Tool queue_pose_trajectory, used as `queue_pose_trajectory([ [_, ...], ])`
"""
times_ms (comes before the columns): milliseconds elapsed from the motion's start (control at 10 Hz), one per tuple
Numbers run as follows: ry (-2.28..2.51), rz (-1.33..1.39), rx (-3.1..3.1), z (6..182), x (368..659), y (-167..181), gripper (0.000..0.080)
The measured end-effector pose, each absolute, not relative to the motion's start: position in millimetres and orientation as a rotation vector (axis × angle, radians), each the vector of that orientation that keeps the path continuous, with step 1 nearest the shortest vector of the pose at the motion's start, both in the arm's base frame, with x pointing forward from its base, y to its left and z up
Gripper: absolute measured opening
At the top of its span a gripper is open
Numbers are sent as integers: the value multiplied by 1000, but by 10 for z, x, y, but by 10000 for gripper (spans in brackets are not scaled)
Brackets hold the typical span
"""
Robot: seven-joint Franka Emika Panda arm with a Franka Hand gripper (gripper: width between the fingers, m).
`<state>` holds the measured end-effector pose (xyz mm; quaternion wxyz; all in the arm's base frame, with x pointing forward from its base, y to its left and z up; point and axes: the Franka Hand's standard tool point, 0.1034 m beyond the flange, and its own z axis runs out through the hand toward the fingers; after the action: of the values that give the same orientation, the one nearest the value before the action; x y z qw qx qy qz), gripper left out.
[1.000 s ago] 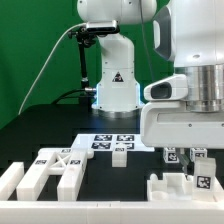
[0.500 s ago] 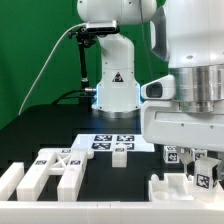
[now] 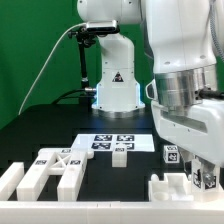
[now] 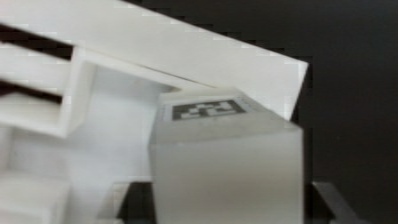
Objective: Assemble chair
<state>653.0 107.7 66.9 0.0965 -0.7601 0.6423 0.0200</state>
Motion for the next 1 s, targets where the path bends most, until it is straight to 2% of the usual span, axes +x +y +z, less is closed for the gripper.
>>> queue_pose_trajectory([
  [400, 2260, 175, -1837, 655, 6508, 1068, 299],
  [800, 2339, 190, -1751, 640, 6491, 1058, 318],
  [900, 2340, 190, -1751, 638, 6490, 1058, 537],
  [1000, 2334, 190, -1760, 652, 6492, 1061, 537],
])
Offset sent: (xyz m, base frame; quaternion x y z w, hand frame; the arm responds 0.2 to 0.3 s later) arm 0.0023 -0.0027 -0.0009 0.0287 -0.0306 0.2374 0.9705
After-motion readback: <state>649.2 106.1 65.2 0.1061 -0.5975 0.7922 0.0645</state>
